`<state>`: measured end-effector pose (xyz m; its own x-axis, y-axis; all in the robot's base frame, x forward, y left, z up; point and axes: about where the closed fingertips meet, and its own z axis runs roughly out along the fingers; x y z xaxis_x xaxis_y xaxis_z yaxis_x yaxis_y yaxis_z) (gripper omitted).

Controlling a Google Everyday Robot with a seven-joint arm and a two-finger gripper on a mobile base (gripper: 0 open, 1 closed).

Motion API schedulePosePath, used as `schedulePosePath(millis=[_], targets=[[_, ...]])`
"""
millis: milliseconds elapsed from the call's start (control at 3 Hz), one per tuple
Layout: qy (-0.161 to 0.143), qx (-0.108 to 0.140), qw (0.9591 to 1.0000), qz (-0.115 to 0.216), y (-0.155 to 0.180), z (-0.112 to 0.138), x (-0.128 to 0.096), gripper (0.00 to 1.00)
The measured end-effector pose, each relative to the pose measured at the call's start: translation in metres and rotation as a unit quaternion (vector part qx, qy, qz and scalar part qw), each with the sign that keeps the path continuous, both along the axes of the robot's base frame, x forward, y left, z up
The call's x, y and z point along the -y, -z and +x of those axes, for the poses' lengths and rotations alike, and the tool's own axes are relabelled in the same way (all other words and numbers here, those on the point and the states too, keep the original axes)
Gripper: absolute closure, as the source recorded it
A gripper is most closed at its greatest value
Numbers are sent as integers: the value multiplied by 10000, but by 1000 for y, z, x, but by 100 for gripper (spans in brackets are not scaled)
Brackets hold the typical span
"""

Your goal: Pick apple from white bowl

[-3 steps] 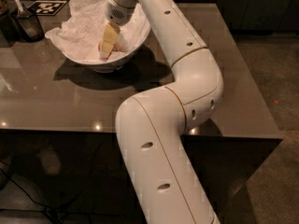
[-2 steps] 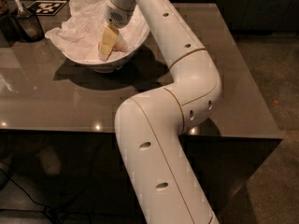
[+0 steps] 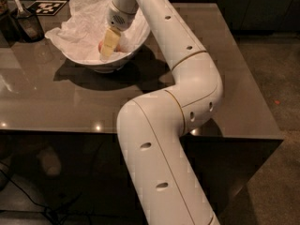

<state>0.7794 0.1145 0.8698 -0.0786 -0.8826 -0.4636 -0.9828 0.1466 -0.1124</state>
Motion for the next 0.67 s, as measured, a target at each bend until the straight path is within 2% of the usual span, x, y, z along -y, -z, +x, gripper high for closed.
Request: schedulePosePath(millis=[667], targets=[[89, -91, 9999, -115, 13, 3, 7, 0]])
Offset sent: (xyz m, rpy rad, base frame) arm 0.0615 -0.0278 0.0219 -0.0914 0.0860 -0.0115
